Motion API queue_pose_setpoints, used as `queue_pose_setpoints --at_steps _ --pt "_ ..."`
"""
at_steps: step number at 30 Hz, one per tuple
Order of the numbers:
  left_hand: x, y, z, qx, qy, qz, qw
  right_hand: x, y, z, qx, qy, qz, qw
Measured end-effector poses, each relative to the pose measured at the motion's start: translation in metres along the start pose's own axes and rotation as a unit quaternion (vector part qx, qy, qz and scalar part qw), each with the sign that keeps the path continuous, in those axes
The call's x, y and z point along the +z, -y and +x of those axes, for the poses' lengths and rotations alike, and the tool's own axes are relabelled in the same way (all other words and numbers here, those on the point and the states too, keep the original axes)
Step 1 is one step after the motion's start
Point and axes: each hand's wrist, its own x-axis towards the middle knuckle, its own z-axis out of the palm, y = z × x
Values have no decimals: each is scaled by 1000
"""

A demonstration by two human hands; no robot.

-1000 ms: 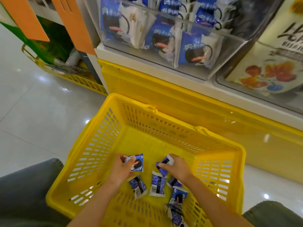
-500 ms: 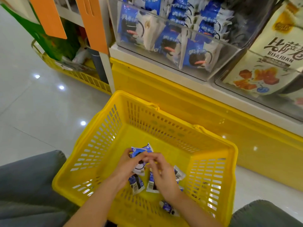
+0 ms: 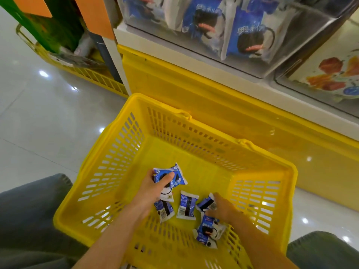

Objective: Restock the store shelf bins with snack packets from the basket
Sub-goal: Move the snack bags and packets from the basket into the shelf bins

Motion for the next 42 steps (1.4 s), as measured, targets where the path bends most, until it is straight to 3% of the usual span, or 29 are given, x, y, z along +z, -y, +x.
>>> queue_pose_setpoints --at_steps 6,12,20,26,30,35,42 --pt "-1 3 2 -6 5 -24 1000 6 3 -2 -7 -22 15 1000" --pt "-5 2 -2 8 -37 -34 999 -17 26 -25 -102 -181 99 973" --pt "-5 -32 -34 85 -55 -74 992 -80 103 -113 -253 -285 257 888" --pt "-4 -90 -70 159 -34 -156 974 -126 171 -202 -375 -367 300 797" --pt "-12 -125 -91 180 4 -200 963 -170 215 -252 -438 -434 329 715" --pt "-29 -168 -115 179 32 -245 952 -220 266 -276 -430 -506 351 660" --pt "-55 -216 -144 235 27 -217 947 -261 334 -243 -353 -514 386 680"
